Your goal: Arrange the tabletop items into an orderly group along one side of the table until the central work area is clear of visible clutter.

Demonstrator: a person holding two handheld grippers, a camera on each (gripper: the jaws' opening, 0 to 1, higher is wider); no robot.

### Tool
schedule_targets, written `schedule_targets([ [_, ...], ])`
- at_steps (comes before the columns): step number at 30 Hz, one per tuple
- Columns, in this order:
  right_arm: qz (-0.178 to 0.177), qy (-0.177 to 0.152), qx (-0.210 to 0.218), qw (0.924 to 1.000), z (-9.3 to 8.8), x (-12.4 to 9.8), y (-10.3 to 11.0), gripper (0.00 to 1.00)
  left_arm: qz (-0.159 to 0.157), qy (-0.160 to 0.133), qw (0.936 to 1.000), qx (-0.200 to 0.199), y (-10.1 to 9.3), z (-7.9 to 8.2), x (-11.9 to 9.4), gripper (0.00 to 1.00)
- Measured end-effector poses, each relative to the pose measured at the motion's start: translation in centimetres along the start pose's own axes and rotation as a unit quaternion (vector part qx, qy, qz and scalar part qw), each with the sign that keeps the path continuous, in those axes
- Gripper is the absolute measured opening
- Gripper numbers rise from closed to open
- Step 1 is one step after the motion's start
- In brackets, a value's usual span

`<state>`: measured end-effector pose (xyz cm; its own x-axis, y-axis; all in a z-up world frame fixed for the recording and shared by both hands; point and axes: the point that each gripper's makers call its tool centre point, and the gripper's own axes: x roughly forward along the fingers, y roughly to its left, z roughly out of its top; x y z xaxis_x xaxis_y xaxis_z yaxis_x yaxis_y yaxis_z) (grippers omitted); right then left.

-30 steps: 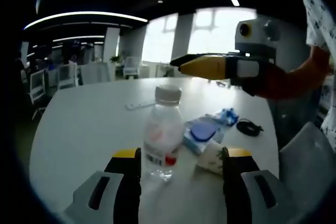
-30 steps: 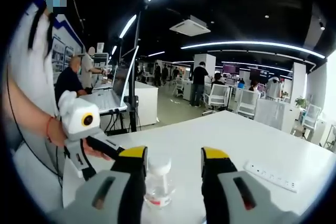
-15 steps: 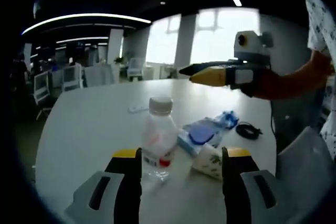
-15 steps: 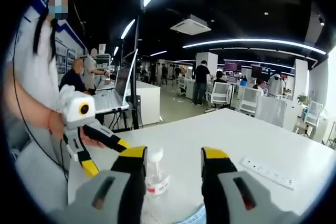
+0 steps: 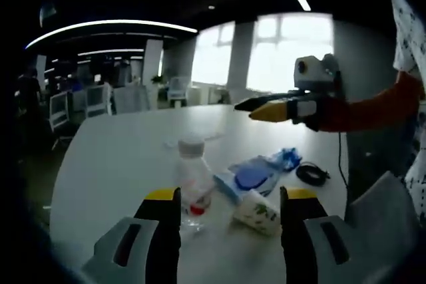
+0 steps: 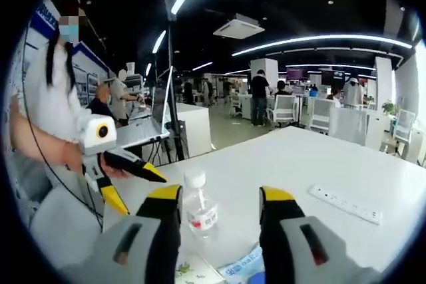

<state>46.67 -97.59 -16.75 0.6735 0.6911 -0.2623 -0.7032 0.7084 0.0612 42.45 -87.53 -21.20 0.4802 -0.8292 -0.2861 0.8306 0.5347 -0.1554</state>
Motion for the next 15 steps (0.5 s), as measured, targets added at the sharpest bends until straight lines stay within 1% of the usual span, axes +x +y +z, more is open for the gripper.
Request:
schedule_targets([
  [5, 0.015, 0.013, -0.002, 0.9998, -0.6, -0.9, 0.2, 0.45, 0.007, -0.006, 1.0, -0.003, -0.7, 0.4, -0.6, 0.56],
  [6, 0.024, 0.023, -0.003, 0.9994, -1.0, -1.1, 0.4, 0.46, 0.007, -0.004, 1.0, -0.002, -0.9, 0.3, -0.7, 0.56],
  [9, 0.033, 0.035, -0.002, 0.9988, -1.8, -1.5, 0.4, 0.45, 0.009, 0.0, 1.0, 0.0, -1.2, 0.1, -0.9, 0.56],
  [15, 0.027, 0.036, -0.002, 0.999, -1.9, -2.4, 0.1, 0.46, 0.013, 0.003, 0.9999, 0.0, -1.8, 0.1, -1.4, 0.57],
])
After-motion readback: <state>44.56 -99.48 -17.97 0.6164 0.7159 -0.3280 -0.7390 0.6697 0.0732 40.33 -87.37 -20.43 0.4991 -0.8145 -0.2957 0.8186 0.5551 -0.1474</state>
